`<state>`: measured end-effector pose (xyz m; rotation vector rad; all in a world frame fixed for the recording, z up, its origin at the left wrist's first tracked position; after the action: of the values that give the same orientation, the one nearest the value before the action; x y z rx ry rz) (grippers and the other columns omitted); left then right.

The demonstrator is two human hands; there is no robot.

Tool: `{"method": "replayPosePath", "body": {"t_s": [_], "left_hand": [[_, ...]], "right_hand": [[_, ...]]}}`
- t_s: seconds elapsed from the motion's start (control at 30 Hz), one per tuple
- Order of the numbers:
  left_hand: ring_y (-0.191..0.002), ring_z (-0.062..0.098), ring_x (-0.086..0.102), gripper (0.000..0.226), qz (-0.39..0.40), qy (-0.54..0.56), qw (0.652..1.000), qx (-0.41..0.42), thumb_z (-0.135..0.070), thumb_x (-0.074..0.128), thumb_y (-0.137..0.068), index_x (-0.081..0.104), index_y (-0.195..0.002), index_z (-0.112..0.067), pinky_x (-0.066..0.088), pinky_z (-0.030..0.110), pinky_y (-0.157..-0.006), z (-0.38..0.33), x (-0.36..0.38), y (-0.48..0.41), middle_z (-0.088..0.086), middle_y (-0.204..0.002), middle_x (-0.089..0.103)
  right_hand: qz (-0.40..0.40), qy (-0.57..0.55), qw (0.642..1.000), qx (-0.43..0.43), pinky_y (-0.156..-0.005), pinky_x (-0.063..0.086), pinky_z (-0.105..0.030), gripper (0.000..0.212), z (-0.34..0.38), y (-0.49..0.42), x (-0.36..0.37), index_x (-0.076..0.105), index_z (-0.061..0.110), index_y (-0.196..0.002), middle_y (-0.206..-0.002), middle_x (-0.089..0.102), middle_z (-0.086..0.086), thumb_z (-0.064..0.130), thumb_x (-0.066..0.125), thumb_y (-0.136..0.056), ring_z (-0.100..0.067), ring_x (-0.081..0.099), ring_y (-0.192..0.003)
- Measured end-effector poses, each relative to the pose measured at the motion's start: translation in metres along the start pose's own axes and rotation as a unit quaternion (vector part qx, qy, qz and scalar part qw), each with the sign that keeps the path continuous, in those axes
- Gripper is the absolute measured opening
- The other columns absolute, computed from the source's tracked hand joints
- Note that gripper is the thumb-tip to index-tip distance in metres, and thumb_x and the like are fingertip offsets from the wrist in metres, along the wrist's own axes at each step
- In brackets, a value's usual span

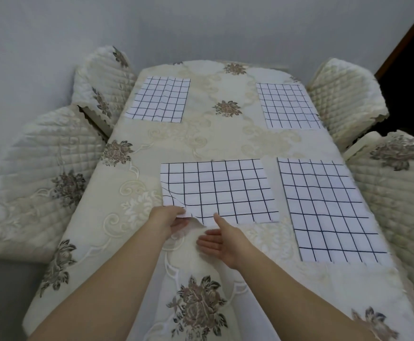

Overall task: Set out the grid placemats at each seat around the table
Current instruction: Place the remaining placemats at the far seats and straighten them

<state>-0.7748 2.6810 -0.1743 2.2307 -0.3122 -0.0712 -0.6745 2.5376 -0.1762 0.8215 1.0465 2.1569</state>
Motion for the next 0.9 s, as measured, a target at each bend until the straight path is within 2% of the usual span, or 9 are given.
{"method": "replayPosePath", "body": {"t_s": [0.13,0.23,0.33,0.43,0.57,0.67,0.73,0.8,0.9], "left_hand": [[-0.073,0.033,0.065,0.008,0.074,0.043,0.995,-0.044,0.009,0.056,-0.088,0.053,-0.088,0.002,0.059,0.034,-0.054,0.013,0.02,0.029,0.025,-0.095,0.06],[-0.079,0.034,0.07,0.016,0.098,0.036,0.992,-0.074,0.01,0.058,-0.086,0.051,-0.098,0.001,0.06,0.041,-0.064,0.028,0.024,0.043,0.027,-0.106,0.063],[-0.09,0.035,0.071,0.031,0.152,0.03,0.983,-0.101,0.006,0.063,-0.085,0.051,-0.113,0.003,0.059,0.045,-0.076,0.046,0.03,0.06,0.027,-0.105,0.068],[-0.101,0.033,0.068,0.036,0.186,0.039,0.979,-0.07,-0.014,0.067,-0.088,0.057,-0.119,-0.001,0.055,0.045,-0.088,0.051,0.03,0.066,0.021,-0.111,0.069],[-0.108,0.029,0.062,0.042,0.131,0.133,0.983,-0.007,-0.03,0.058,-0.094,0.054,-0.127,-0.006,0.052,0.042,-0.08,0.037,0.005,0.053,0.015,-0.119,0.064],[-0.114,0.03,0.057,0.052,0.061,0.145,0.987,0.024,-0.035,0.055,-0.095,0.047,-0.134,-0.002,0.049,0.041,-0.089,0.024,-0.021,0.039,0.017,-0.127,0.058],[-0.118,0.03,0.056,0.057,0.013,0.142,0.989,0.033,-0.034,0.056,-0.095,0.043,-0.136,0.004,0.046,0.041,-0.096,0.014,-0.036,0.033,0.018,-0.131,0.055],[-0.117,0.03,0.055,0.056,-0.015,0.104,0.994,0.04,-0.03,0.058,-0.094,0.042,-0.133,0.007,0.045,0.04,-0.096,0.005,-0.043,0.029,0.019,-0.128,0.055],[-0.107,0.031,0.059,0.047,-0.006,-0.049,0.998,0.046,-0.024,0.059,-0.094,0.05,-0.126,0.008,0.045,0.037,-0.091,-0.001,-0.038,0.027,0.023,-0.121,0.058]], "right_hand": [[-0.004,-0.138,0.99,-0.01,-0.069,0.059,-0.038,0.057,-0.002,-0.002,0.008,0.05,-0.008,-0.119,-0.115,0.061,-0.028,0.04,0.061,-0.091,-0.033,0.066,-0.09],[-0.048,-0.199,0.978,-0.045,-0.061,0.058,-0.038,0.038,0.005,-0.001,-0.004,0.055,-0.005,-0.113,-0.096,0.065,-0.024,0.027,0.061,-0.093,-0.032,0.067,-0.081],[-0.108,-0.196,0.973,-0.054,-0.064,0.058,-0.041,0.023,0.008,-0.004,-0.026,0.06,-0.005,-0.106,-0.089,0.066,-0.021,0.013,0.062,-0.092,-0.032,0.066,-0.075],[-0.143,-0.139,0.979,-0.052,-0.066,0.058,-0.04,0.026,0.007,-0.009,-0.043,0.06,-0.01,-0.111,-0.089,0.064,-0.022,-0.002,0.062,-0.087,-0.031,0.064,-0.075],[-0.149,-0.084,0.983,-0.065,-0.065,0.058,-0.035,0.041,0.013,-0.006,-0.062,0.054,-0.007,-0.124,-0.095,0.062,-0.02,-0.004,0.065,-0.084,-0.028,0.061,-0.076],[-0.139,-0.05,0.987,-0.068,-0.073,0.057,-0.038,0.048,0.018,-0.002,-0.079,0.049,-0.006,-0.129,-0.093,0.062,-0.019,-0.004,0.065,-0.084,-0.028,0.06,-0.079],[-0.123,-0.03,0.99,-0.061,-0.069,0.058,-0.036,0.033,0.021,0.004,-0.091,0.055,-0.01,-0.116,-0.079,0.064,-0.016,-0.006,0.063,-0.085,-0.027,0.06,-0.073],[-0.103,-0.015,0.993,-0.057,-0.052,0.057,-0.028,0.007,0.024,0.011,-0.103,0.059,-0.007,-0.093,-0.064,0.065,-0.014,-0.009,0.06,-0.086,-0.024,0.063,-0.061],[-0.079,0.033,0.995,-0.051,-0.045,0.051,-0.022,0.01,0.029,0.019,-0.121,0.056,0.0,-0.088,-0.071,0.064,-0.013,-0.007,0.062,-0.085,-0.021,0.06,-0.061]]}}
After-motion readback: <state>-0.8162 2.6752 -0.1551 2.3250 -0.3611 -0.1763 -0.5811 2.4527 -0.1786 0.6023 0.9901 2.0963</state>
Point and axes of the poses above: each hand's wrist, its own y-axis away from the middle knuckle, its own x-axis out of the palm, z = x × y, the point moved 9 cm from there along -y, towards the middle knuckle
